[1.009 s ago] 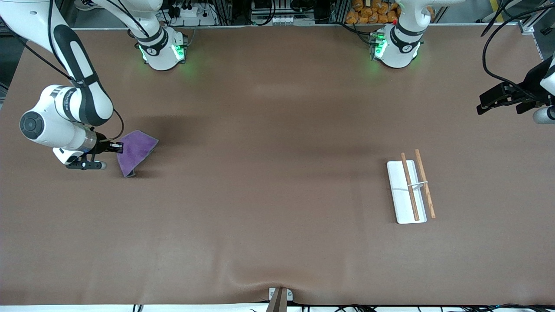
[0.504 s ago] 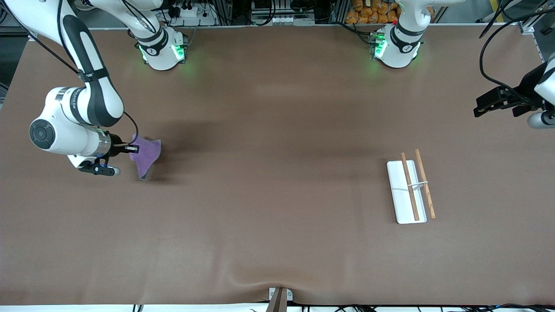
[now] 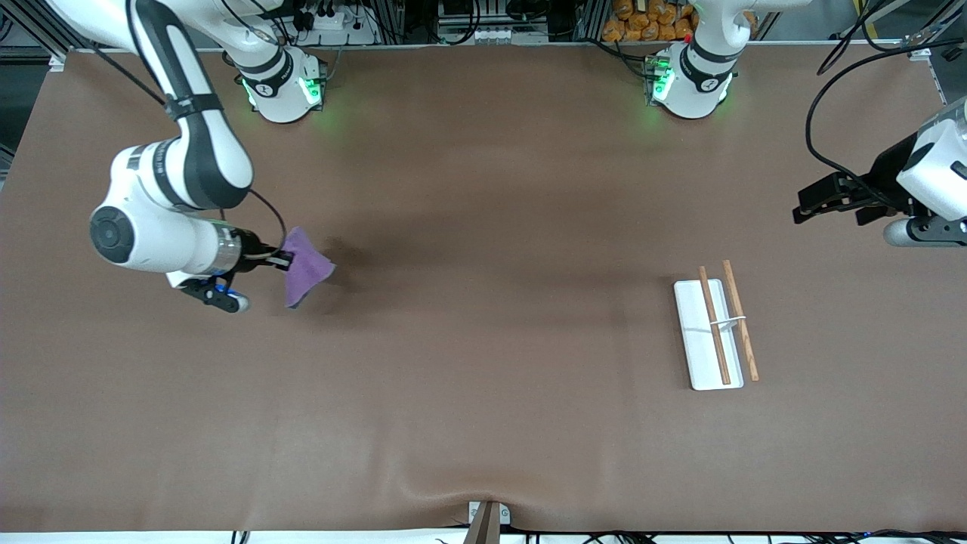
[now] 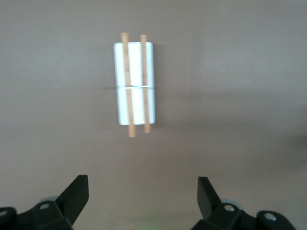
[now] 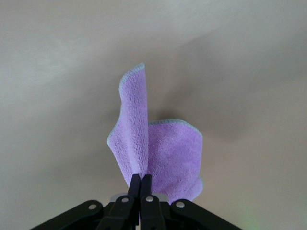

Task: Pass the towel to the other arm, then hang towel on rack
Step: 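Lift the towel with the right gripper while the left gripper approaches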

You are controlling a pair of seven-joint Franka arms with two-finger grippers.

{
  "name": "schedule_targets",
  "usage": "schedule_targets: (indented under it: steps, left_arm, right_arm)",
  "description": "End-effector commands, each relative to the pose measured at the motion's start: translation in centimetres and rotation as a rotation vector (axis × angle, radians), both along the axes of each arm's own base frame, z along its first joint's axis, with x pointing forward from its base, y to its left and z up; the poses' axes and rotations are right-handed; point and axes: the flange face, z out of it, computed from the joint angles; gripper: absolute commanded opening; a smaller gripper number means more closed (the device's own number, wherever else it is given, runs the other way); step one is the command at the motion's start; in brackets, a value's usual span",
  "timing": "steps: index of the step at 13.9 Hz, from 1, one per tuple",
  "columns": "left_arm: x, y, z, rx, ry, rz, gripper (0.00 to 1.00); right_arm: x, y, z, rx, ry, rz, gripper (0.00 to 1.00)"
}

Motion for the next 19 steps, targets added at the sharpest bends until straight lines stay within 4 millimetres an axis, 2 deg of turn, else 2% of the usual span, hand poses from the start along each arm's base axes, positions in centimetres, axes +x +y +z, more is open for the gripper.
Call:
schedule_targets:
  steps: [1, 3, 5, 8, 12, 14, 15, 19]
  left_arm:
    - [0.7, -1.4, 0.1, -0.092, -0.016, 0.019, 1.0]
    - [2.1, -2.3, -1.1, -0.167, -0.037, 0.043, 1.0]
    - [3.5, -4.6, -3.4, -0.185, -0.016, 0.104, 1.0]
    - [4.9, -10.4, -6.2, -0.187, -0.019, 0.214, 1.0]
    - [5.0, -17.9, -9.1, -0.197, 0.0, 0.399, 1.0]
    - [5.4, -19.6, -11.5, -0.191, 0.029, 0.437, 1.0]
    - [4.9, -21.4, -12.4, -0.182, 0.05, 0.442, 1.0]
    - [4.1, -25.3, -16.0, -0.148, 0.125, 0.591, 1.0]
  right_arm:
    - [0.5, 2.9, 1.9, 0.049, 0.022, -0.124, 0.0]
    - [0.8, 5.1, 3.1, 0.077, 0.035, -0.211, 0.0]
    - [1.0, 7.5, 4.3, 0.095, 0.047, -0.268, 0.0]
    - [1.6, 11.0, 5.7, 0.118, 0.077, -0.371, 0.0]
    - [2.9, 15.7, 6.3, 0.128, 0.103, -0.496, 0.0]
    - [2.9, 17.2, 6.3, 0.154, 0.09, -0.538, 0.0]
    - [2.6, 18.3, 6.2, 0.159, 0.09, -0.53, 0.0]
    - [1.4, 22.2, 6.6, 0.174, 0.059, -0.548, 0.0]
